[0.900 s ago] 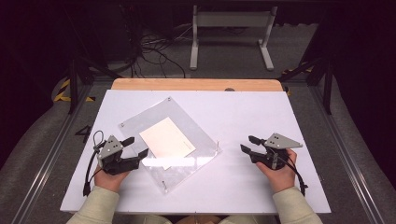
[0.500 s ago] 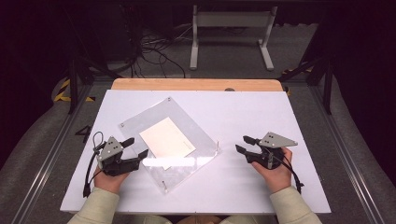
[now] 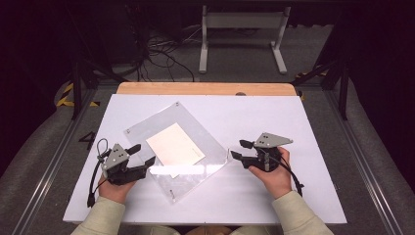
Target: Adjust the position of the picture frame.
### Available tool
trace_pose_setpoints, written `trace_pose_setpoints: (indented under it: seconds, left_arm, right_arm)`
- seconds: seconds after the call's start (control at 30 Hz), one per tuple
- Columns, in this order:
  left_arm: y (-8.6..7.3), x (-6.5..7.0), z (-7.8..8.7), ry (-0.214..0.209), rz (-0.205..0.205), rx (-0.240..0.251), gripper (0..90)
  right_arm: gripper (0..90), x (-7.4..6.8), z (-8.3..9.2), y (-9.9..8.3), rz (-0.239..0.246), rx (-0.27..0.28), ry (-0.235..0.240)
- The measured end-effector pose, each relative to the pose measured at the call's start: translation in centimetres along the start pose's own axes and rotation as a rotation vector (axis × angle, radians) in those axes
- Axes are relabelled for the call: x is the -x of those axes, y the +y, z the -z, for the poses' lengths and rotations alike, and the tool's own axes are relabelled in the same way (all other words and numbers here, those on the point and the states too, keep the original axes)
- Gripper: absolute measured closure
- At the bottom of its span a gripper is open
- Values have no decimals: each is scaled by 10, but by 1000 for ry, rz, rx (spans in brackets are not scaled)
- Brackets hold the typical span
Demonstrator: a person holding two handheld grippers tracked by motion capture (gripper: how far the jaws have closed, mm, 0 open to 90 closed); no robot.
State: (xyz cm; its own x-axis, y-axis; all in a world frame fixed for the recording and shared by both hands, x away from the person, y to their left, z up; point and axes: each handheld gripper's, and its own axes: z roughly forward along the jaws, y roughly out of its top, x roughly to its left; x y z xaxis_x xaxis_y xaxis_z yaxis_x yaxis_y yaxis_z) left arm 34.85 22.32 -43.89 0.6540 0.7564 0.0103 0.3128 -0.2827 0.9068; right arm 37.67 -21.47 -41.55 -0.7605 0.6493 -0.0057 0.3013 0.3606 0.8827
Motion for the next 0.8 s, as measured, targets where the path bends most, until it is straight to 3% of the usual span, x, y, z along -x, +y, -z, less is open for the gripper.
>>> trace_pose_setpoints:
  seconds: [0.2, 0.3, 0.37, 0.43, 0.5, 0.7, 0.8]
  left_arm:
    - [0, 0, -1, 0, -3, -4, 293]
    - [0, 0, -1, -1, 1, -4, 293]
    - [0, 0, -2, 0, 1, -5, 293]
    - [-1, 0, -2, 4, 1, -6, 293]
    - [-1, 0, -2, 6, 1, -7, 293]
    - [-1, -1, -3, 10, 3, -16, 294]
    - [-2, -1, -3, 15, 7, -22, 294]
  right_arm:
    - [449, -1, -16, 1, -25, -31, 15]
    - [494, 0, -23, -1, -41, -45, 25]
    - [586, 1, -27, -2, -37, -62, 29]
    - [649, 1, -31, -4, -34, -76, 68]
    - [704, 0, -35, -5, -8, -90, 61]
    - [831, 1, -42, -7, 3, -123, 37]
    - [843, 1, -41, -4, 24, -136, 30]
